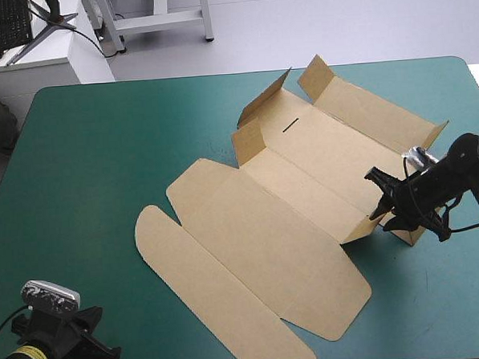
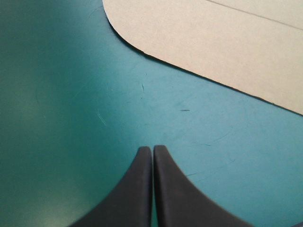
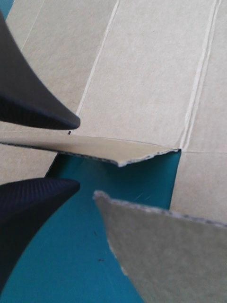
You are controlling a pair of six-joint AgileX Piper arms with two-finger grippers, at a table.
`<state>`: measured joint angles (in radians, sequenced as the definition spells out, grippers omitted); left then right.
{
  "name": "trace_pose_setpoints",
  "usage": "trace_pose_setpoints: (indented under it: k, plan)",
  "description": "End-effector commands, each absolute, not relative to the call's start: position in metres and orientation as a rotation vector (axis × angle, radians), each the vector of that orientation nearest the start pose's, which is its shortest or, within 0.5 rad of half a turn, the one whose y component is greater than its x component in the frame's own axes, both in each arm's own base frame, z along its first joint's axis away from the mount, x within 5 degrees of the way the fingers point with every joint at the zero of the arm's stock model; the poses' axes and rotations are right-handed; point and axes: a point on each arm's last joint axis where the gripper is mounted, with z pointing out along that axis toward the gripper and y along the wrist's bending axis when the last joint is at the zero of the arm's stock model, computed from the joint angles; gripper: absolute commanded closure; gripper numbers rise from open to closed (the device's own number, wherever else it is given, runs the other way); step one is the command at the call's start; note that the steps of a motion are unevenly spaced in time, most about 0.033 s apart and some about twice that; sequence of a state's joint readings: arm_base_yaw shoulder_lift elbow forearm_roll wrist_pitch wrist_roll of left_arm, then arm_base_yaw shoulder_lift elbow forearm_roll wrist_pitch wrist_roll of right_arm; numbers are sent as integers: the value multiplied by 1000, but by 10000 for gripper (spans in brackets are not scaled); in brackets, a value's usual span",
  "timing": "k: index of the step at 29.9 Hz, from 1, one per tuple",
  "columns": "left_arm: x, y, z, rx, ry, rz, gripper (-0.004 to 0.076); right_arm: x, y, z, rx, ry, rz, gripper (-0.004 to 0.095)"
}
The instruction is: Fold the box
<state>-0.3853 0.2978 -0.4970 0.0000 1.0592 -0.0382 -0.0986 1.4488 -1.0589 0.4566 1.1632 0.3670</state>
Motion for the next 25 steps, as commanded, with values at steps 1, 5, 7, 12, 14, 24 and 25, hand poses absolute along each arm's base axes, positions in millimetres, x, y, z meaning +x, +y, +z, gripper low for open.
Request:
trace_pose_setpoints:
  k: [1, 5, 7, 12, 14, 24, 25]
  plan:
    - [42, -17, 282, 388, 2254, -228, 733, 267, 12, 289, 887, 2786, 703, 536]
    - [42, -17, 282, 388, 2254, -228, 733, 270, 11, 289, 889, 2756, 699, 535]
    - [42, -17, 282, 388, 2254, -228, 733, 270, 11, 288, 890, 2755, 698, 535]
    - [42, -17, 282, 387, 2252, -228, 734, 270, 13, 285, 891, 2770, 701, 536]
    - [42, -17, 282, 387, 2252, -228, 733, 272, 17, 282, 884, 2786, 708, 535]
    - [42, -17, 282, 387, 2252, -228, 733, 283, 25, 261, 872, 2865, 695, 541]
    - [42, -17, 282, 387, 2252, -228, 733, 283, 25, 261, 870, 2866, 691, 554]
